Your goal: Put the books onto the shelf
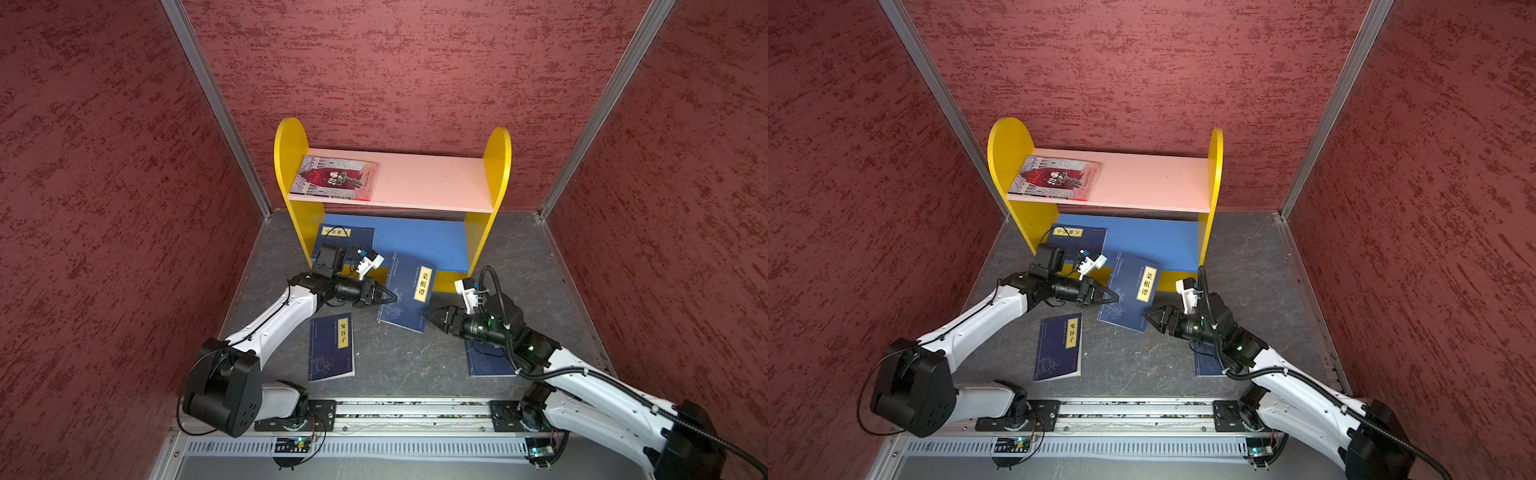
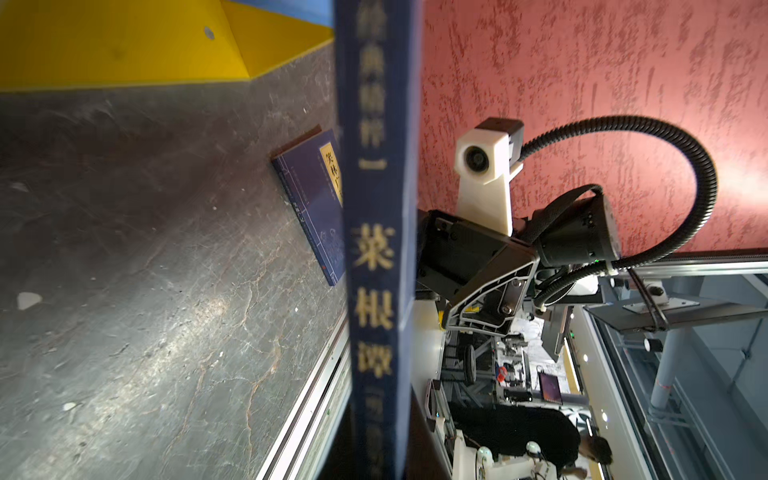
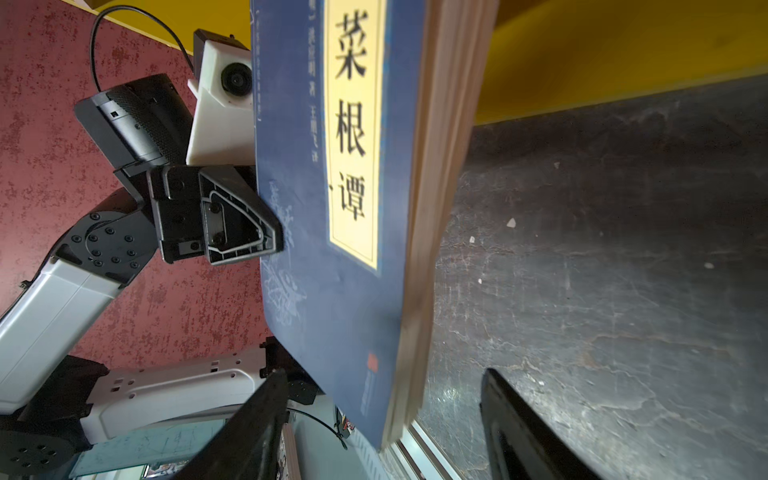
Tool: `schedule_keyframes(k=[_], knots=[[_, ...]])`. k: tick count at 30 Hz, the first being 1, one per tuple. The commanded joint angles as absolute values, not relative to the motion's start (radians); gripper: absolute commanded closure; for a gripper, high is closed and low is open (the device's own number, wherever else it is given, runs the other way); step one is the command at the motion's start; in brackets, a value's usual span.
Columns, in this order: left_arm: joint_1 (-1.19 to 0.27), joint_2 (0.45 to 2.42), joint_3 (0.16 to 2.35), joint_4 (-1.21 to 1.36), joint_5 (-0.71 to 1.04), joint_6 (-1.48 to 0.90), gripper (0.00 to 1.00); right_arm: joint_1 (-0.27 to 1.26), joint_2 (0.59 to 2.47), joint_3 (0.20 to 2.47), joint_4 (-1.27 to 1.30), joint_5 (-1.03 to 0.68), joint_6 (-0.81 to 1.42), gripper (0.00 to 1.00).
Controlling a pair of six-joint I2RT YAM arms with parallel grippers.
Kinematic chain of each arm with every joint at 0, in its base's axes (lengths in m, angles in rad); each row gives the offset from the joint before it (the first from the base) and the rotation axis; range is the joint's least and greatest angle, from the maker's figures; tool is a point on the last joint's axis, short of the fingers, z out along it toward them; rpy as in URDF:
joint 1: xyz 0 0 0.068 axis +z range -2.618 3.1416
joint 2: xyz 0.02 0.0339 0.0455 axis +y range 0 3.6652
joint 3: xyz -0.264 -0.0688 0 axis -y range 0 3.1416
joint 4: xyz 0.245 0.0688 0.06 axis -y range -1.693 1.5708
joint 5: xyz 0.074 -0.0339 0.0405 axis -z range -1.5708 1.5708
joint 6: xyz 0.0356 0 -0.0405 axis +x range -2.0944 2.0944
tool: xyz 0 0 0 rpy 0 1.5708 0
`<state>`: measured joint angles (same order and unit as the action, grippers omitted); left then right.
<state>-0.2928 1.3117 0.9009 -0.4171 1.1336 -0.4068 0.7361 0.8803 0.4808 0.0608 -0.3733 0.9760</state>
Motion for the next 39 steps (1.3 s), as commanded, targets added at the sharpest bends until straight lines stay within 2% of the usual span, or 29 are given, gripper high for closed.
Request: schedule_keyframes(k=[1,10,15,21,29,36,39], knots=[[-0.209,1.271,0.876,-0.313,1.157,-0.541,1.0,0.738,0.907,0.527,0.084,-0.397,0.962,0.25],[-0.158,1.152,0.847,-0.232,1.109,-0.604,1.0,0.74,1.065,0.572,0.333,-0.447,1.078,0.25],[-0.152,1.106,0.833,-0.221,0.957,-0.68,1.0,0.769,1.101,0.57,0.445,-0.391,1.141,0.24],[-0.145,1.101,0.841,-0.199,0.908,-0.756,1.0,0.815,1.138,0.566,0.551,-0.32,1.195,0.24],[-0.152,1.138,0.895,-0.124,0.887,-0.862,1.0,0.853,1.218,0.589,0.676,-0.242,1.246,0.24],[-0.155,1.151,0.826,0.091,0.905,-1.066,1.0,0.857,1.345,0.665,0.785,-0.23,1.28,0.24],[-0.162,1.154,0.828,0.103,0.905,-1.087,1.0,0.857,1.384,0.691,0.825,-0.21,1.291,0.25]])
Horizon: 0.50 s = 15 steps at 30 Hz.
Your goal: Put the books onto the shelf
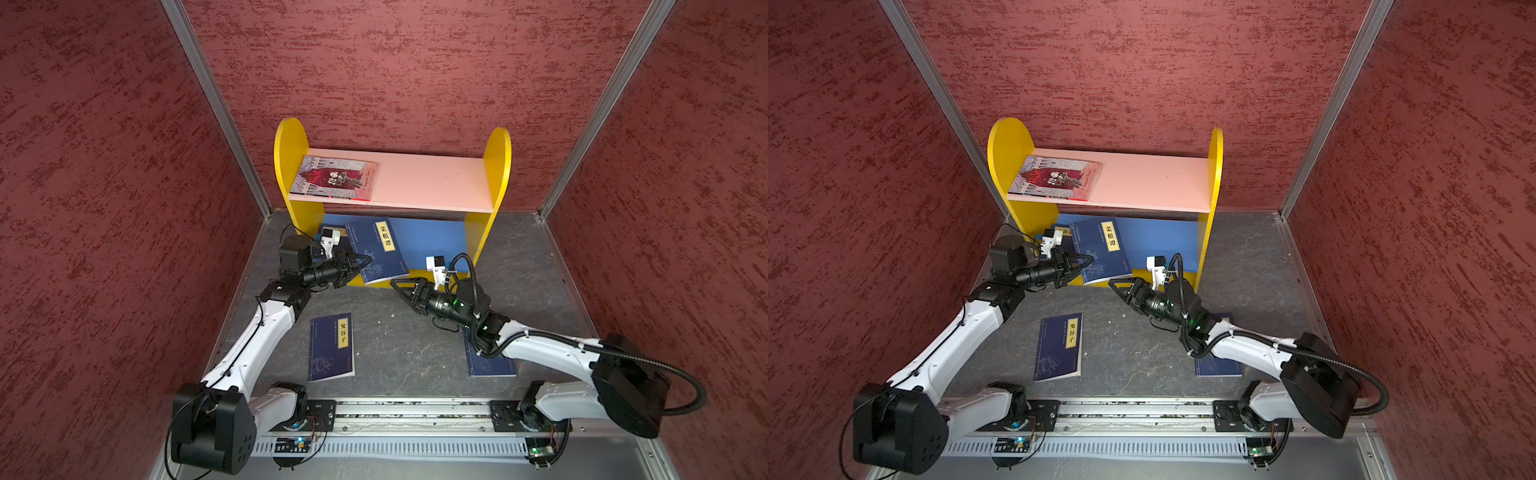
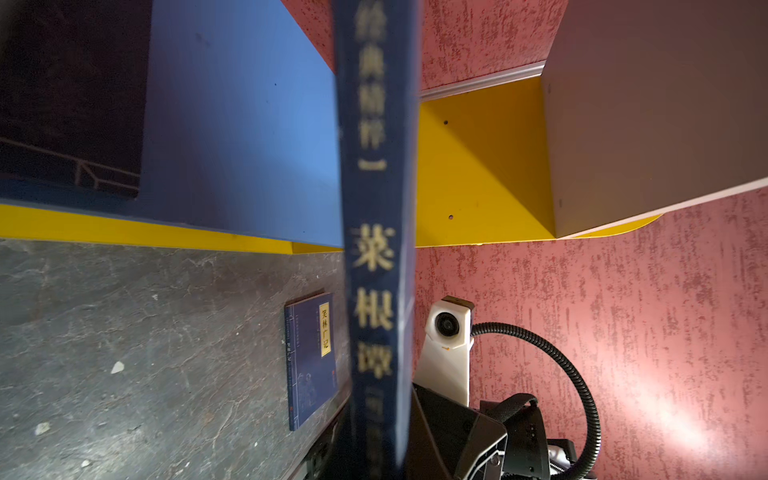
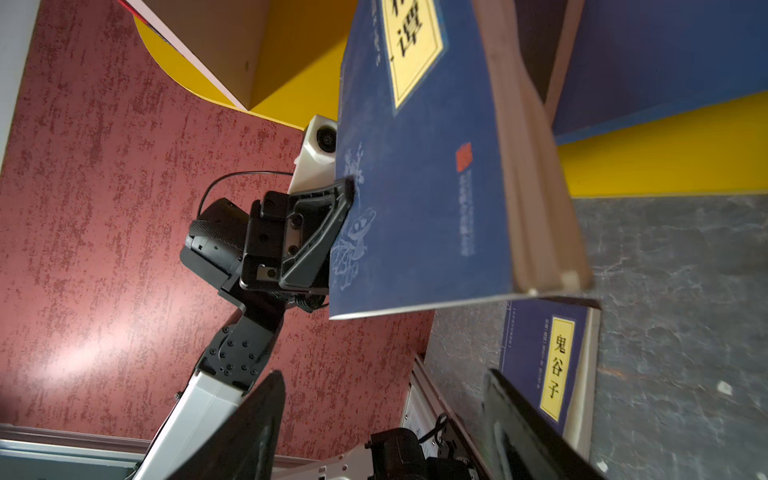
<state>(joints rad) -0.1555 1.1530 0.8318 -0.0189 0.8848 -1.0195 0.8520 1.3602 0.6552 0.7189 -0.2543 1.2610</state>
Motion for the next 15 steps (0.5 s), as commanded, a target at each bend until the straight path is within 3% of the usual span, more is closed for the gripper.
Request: schedule_keyframes(k=[1,10,15], knots=[[-0.164,1.154,0.834,0.097,0.903,-1.083,1.0,0.857,1.391,0.697,0.834,-0.204,1.29,0.25],[-0.19,1.157,0.833,0.113,0.894,-1.122,1.0,0.857,1.5,0.796,0.857,-0.175,1.285,0.32],[-0.191,1.154,0.828,0.108,0.888,-1.129,0.97,0.857,1.556,0.844,0.867,-0.138,1.28,0.48]])
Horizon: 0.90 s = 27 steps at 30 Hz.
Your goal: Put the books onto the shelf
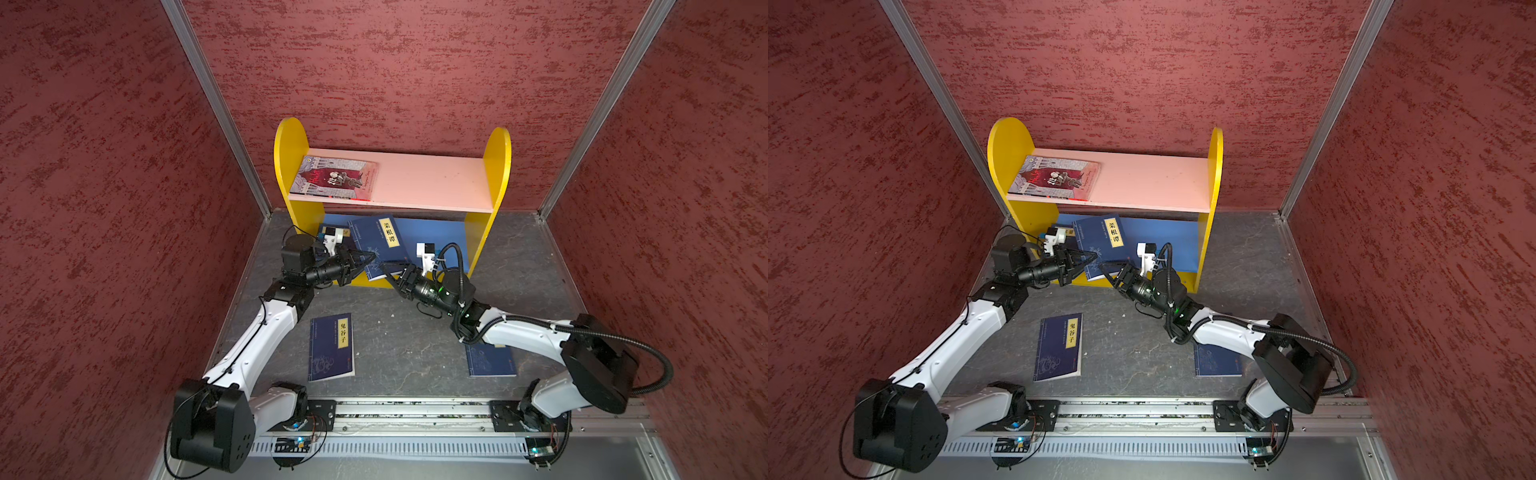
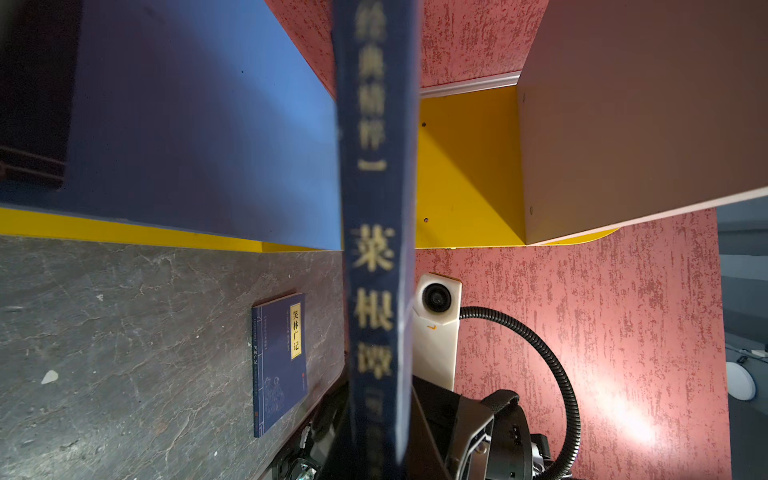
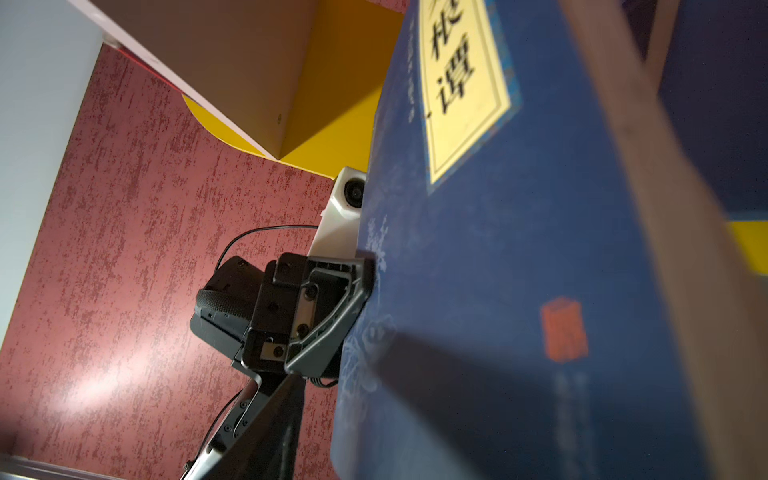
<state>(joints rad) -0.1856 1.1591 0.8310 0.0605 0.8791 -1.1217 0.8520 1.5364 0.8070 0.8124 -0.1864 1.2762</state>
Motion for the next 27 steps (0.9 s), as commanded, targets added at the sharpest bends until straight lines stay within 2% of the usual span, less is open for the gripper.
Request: schedule_keyframes(k=[1,5,6,8,10,11,13,15,21,24,27], knots=[[-0.188,1.152,0.826,0.107,0.887,-1.13,0.98,0.857,1.563,0.851,0.867,-0.134,1.28,0.52],[-0.18,1.136,0.818,0.092,0.885,-1.132,0.97,0.855,1.566,0.857,0.845,-0.111,1.267,0.74],[-0.177,1.132,0.814,0.092,0.886,-1.129,0.95,0.856,1.562,0.858,0.833,-0.109,1.263,0.81],[-0.17,1.119,0.81,0.061,0.875,-1.11,0.83,0.851,1.556,0.871,0.79,-0.108,1.256,0.92],[-0.159,1.112,0.804,0.049,0.873,-1.1,0.78,0.847,1.551,0.879,0.768,-0.119,1.242,0.94],[-0.151,1.108,0.799,0.051,0.875,-1.098,0.71,0.844,1.546,0.884,0.756,-0.124,1.237,0.95],[-0.131,1.096,0.796,0.04,0.881,-1.083,0.5,0.835,1.536,0.888,0.733,-0.145,1.225,0.96],[-0.099,1.081,0.805,0.003,0.887,-1.043,0.39,0.825,1.523,0.889,0.718,-0.182,1.216,0.97],[-0.002,1.07,0.794,-0.032,0.927,-0.96,0.33,0.807,1.474,0.91,0.632,-0.338,1.158,0.97],[0.035,1.083,0.79,-0.04,0.955,-0.944,0.24,0.796,1.459,0.912,0.599,-0.415,1.144,0.97],[0.053,1.1,0.793,-0.029,1.001,-0.931,0.23,0.783,1.422,0.911,0.6,-0.509,1.145,0.96]])
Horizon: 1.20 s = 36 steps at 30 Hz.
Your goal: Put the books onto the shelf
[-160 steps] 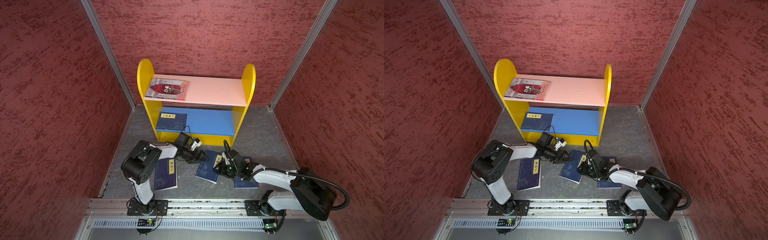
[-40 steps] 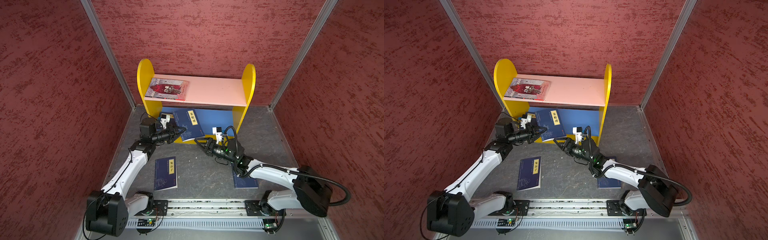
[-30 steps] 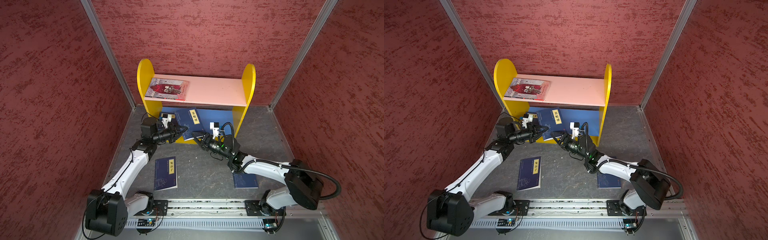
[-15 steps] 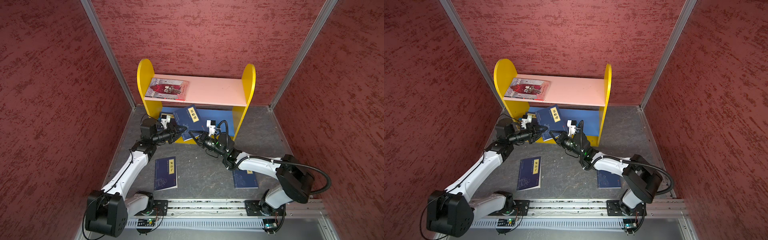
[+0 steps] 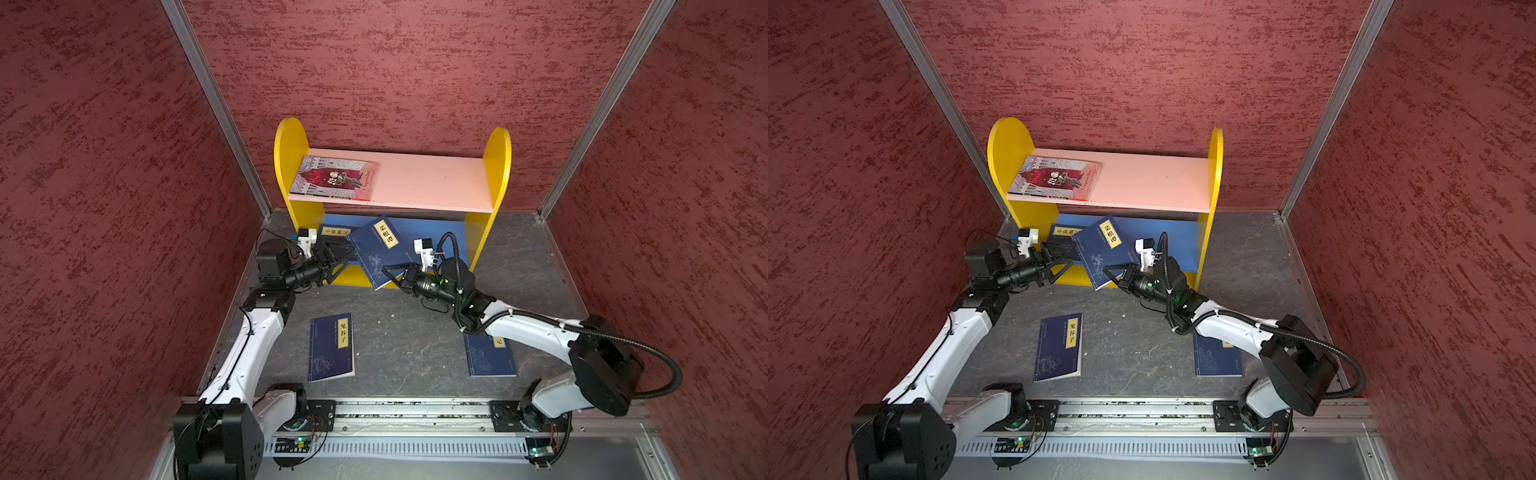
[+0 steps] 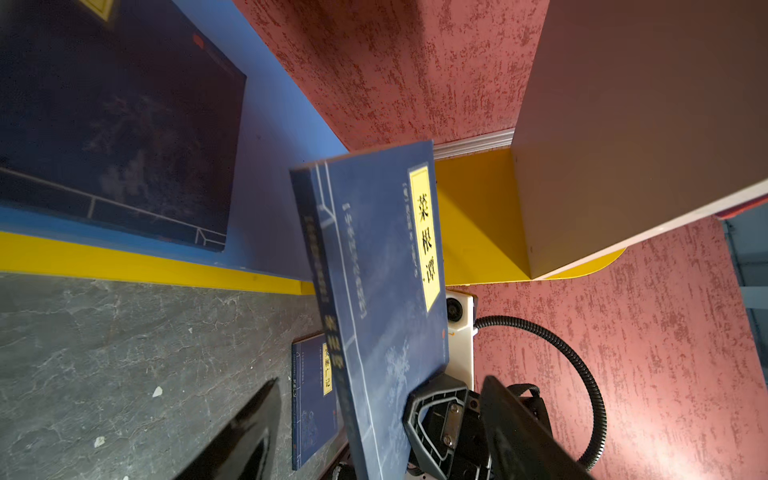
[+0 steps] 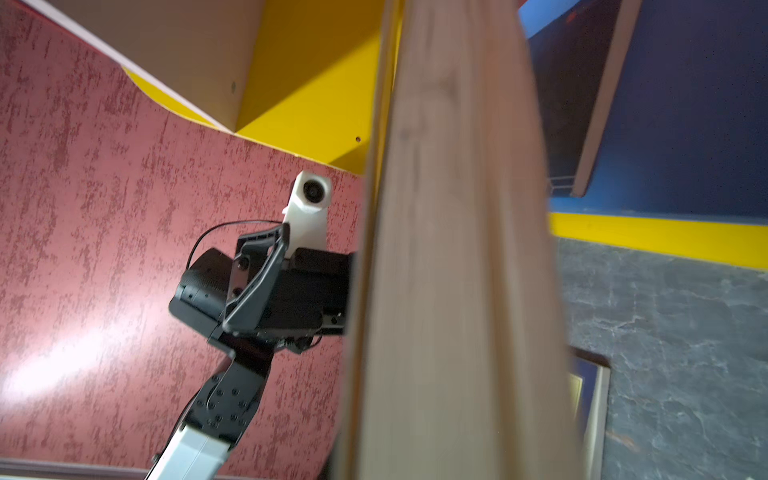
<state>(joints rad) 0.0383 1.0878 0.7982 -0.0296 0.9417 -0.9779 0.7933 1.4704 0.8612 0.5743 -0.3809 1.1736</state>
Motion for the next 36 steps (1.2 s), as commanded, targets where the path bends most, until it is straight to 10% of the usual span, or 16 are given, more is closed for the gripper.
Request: schedule_keyframes(k=[1,11,21,26,36], knots=[[0.054,1.106,0.797,-0.023,1.019,-0.915,0.23,0.779,1.423,0.914,0.604,-0.55,1.149,0.96],[0.051,1.118,0.809,0.105,1.119,-0.954,0.33,0.739,1.448,0.951,0.579,-0.729,1.161,0.96],[0.054,1.096,0.841,-0.031,1.111,-0.946,1.0,0.7,1.541,1.028,0.51,-0.765,1.15,0.72],[0.081,1.084,0.863,-0.046,1.038,-0.962,1.0,0.701,1.554,1.036,0.523,-0.726,1.16,0.48],[0.091,1.08,0.831,0.065,0.85,-1.136,1.0,0.703,1.6,0.991,0.692,-0.608,1.27,0.45]])
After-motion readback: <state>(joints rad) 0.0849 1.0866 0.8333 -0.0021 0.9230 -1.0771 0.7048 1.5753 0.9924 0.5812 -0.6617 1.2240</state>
